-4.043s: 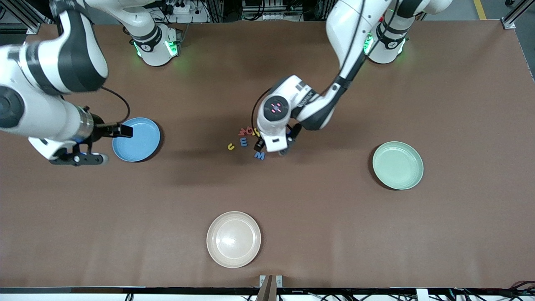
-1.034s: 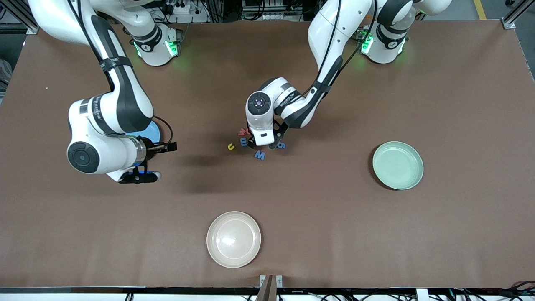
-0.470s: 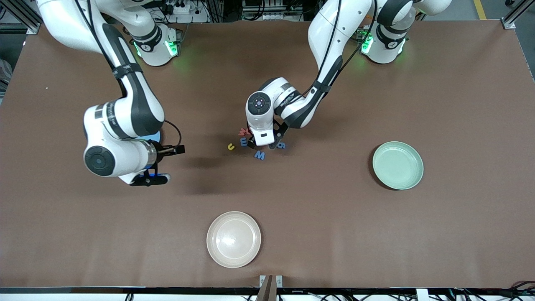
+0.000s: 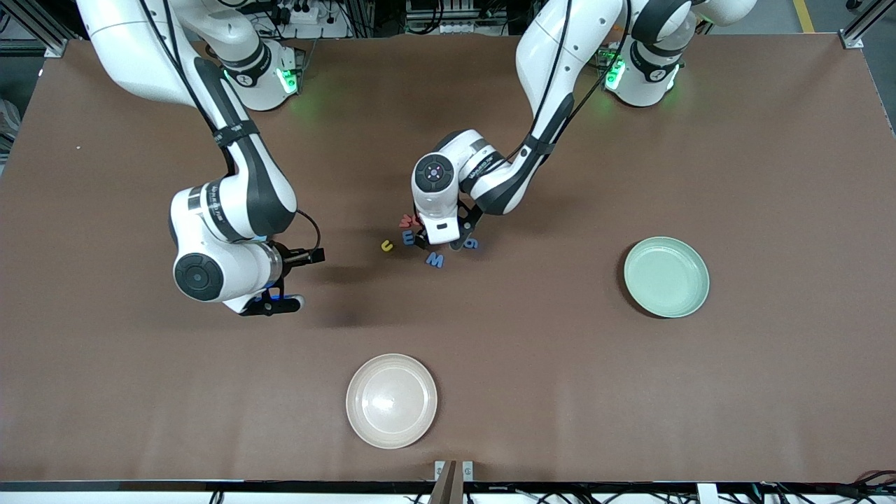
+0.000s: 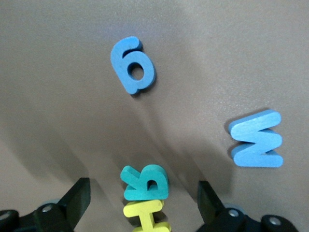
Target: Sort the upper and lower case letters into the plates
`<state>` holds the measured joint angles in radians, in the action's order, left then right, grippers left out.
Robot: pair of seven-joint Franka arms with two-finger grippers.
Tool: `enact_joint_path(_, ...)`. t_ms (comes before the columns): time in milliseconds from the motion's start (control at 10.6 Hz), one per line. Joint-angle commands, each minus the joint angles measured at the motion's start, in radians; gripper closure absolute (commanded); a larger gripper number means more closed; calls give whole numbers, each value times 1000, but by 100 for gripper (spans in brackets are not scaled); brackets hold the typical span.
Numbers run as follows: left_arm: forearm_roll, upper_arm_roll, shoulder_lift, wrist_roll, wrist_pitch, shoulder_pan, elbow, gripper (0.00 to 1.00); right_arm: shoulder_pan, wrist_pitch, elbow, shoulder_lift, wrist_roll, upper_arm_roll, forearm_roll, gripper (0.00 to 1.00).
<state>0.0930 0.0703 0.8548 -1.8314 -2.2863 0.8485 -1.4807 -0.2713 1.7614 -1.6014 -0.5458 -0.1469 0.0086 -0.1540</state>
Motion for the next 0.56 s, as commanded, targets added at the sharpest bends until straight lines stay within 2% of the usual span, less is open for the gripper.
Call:
enact_joint_path(0,-29,-4,-2,-11,-18,7,-33,16,-5,4,1,1,-13,-4,-19,0)
enact_joint_path(376,-29,-4,-3,-11,-18,7,-33,21,-5,4,3,1,-13,-4,-19,0)
enact_joint_path(470,-29,-4,-5,-9,-18,7,-33,30,-5,4,3,1,-14,-4,-19,0)
